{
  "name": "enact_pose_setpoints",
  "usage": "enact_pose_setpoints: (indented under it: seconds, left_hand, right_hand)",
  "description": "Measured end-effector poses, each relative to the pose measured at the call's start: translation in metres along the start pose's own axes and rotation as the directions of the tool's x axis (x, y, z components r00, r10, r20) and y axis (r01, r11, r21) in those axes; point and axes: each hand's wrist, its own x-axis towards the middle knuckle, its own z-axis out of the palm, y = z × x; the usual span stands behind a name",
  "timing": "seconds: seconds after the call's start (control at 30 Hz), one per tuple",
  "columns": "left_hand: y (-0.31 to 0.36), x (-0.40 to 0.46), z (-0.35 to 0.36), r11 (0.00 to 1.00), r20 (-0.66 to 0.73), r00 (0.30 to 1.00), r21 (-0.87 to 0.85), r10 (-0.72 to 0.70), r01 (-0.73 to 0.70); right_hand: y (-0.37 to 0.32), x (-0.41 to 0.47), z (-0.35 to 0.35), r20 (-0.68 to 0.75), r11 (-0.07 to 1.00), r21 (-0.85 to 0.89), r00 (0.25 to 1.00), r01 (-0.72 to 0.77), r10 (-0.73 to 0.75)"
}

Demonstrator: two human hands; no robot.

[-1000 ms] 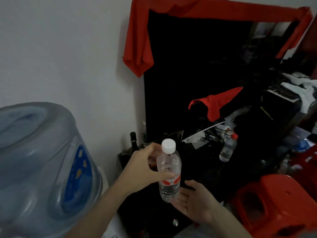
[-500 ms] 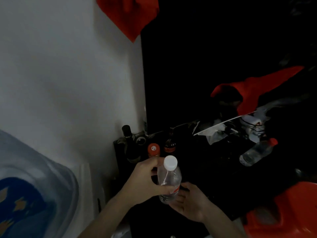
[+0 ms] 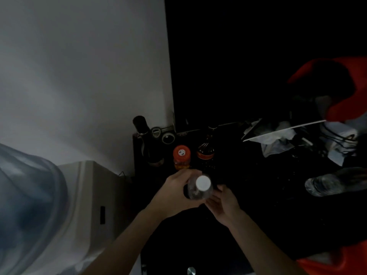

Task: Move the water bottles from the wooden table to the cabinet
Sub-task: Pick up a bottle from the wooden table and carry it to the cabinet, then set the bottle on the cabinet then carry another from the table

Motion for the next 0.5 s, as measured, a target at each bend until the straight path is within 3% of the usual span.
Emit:
enact_pose_setpoints:
  seconds: [0.2,0.5]
  left_hand:
    - [-0.009,0.006,0.024,0.998,-0.034,0.999,-0.052,-0.038,0.036]
    - [0.001,0.012,0.023,0.988,0.129,0.980,0.037,-0.154,0.150]
  right_hand:
    - [-0.013,-0.002,-0.008,0.006,1.000,-0.001,1.000,0.012,-0.012]
    - [-0.031,-0.018,-0.010,0.135,0.987,-0.147,0.989,0.072,-0.052]
